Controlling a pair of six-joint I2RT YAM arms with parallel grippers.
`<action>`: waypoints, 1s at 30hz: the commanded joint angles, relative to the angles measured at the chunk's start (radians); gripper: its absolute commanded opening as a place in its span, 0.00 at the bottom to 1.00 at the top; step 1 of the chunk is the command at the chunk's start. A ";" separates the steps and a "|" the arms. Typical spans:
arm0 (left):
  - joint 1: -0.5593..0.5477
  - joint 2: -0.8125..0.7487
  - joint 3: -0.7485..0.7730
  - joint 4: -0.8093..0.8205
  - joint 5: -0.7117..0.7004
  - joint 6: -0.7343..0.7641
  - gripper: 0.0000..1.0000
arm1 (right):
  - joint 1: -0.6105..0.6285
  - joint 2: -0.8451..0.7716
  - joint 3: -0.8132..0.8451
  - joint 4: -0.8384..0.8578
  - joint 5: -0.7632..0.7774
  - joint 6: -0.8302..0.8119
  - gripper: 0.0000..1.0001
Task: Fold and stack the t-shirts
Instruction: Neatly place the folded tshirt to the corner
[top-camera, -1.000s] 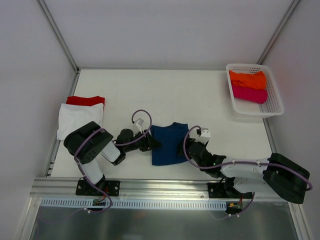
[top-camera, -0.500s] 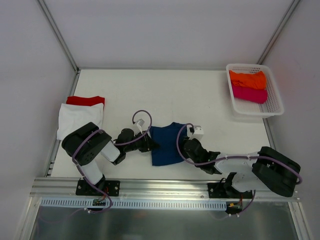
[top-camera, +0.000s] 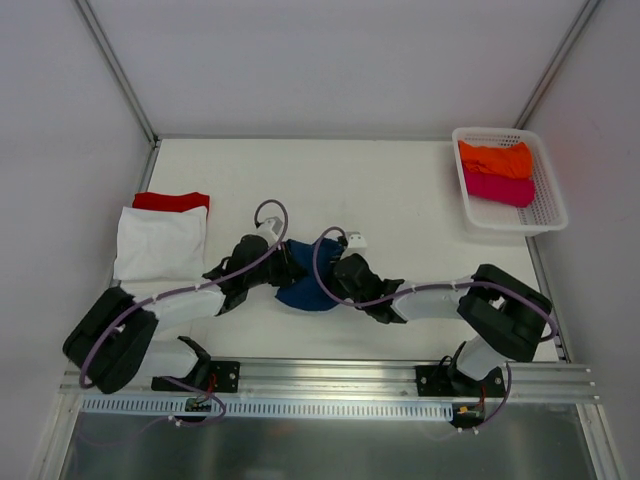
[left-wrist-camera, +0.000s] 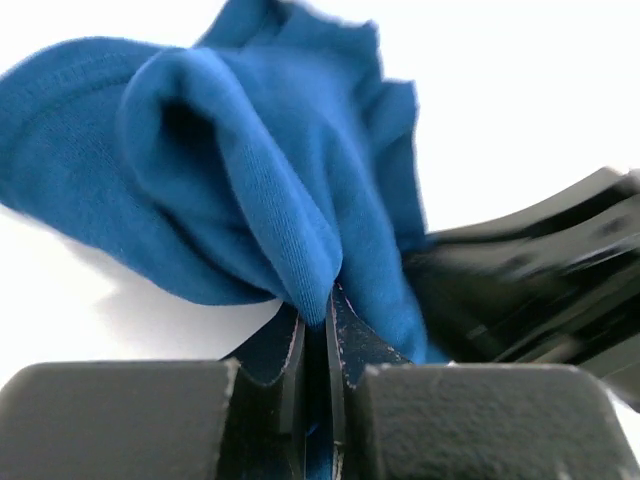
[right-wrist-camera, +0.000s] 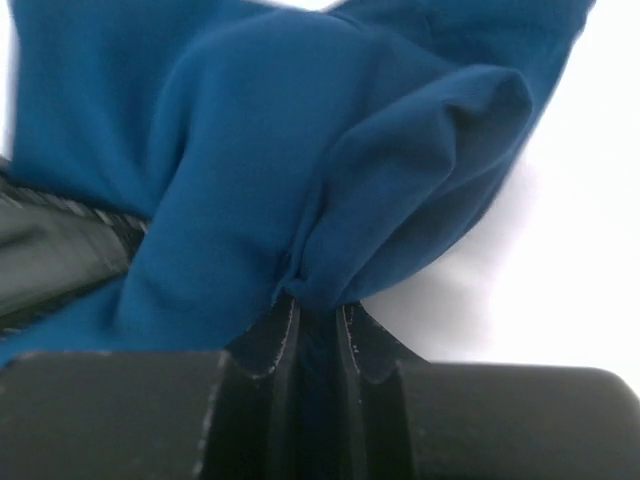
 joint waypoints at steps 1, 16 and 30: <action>-0.002 -0.190 0.146 -0.402 -0.182 0.129 0.00 | 0.030 0.022 0.150 -0.066 -0.119 -0.072 0.00; 0.000 -0.234 0.287 -0.789 -0.496 0.167 0.00 | 0.075 0.195 0.492 -0.175 -0.212 -0.155 0.00; 0.092 -0.306 0.363 -0.973 -0.596 0.190 0.00 | 0.084 0.295 0.716 -0.254 -0.261 -0.198 0.00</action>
